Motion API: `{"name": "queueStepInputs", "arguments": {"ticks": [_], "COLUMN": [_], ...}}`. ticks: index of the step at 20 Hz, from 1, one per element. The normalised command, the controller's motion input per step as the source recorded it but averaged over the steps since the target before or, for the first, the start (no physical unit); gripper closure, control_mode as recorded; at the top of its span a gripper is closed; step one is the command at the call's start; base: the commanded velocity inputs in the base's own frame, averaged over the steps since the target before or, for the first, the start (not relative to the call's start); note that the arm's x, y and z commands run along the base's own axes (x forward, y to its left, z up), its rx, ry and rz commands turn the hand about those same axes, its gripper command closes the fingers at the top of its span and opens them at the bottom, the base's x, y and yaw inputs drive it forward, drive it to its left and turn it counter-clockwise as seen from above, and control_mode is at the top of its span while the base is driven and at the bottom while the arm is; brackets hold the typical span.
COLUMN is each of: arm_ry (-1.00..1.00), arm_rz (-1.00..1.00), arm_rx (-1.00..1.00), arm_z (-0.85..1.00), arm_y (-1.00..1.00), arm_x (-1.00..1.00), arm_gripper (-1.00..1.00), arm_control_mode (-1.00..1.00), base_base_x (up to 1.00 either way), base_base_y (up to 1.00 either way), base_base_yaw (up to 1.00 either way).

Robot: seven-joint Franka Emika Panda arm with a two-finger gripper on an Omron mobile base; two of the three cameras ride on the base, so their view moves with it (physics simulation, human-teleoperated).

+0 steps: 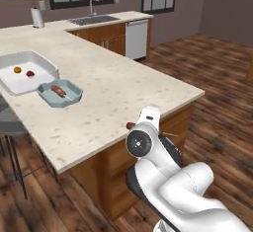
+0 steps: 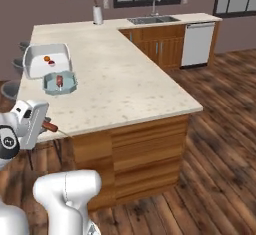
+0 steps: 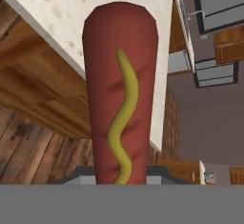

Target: Place the cold items (tomato and tangerine) from the fridge in one tupperware on the dining counter. Place the warm items (hot dog and kebab skewer) in the stove area in another tupperware.

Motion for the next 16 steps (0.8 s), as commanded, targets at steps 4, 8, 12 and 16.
{"name": "queueStepInputs", "arguments": {"ticks": [4, 8, 12, 16], "arm_ry": [0.0, 0.0, 0.0, 0.0], "arm_rz": [0.0, 0.0, 0.0, 0.0], "arm_rx": [0.0, 0.0, 0.0, 0.0], "arm_z": [0.0, 0.0, 0.0, 0.0], "arm_y": [0.0, 0.0, 0.0, 0.0], "arm_x": [0.0, 0.0, 0.0, 0.0], "arm_gripper": [1.0, 1.0, 1.0, 1.0], "arm_control_mode": [1.0, 1.0, 1.0, 1.0], "base_base_x": [-0.03, -0.02, -0.02, 0.0], "base_base_y": [1.0, 1.0, 1.0, 1.0], "base_base_yaw": [-0.18, -0.38, -0.58, -0.75]}}
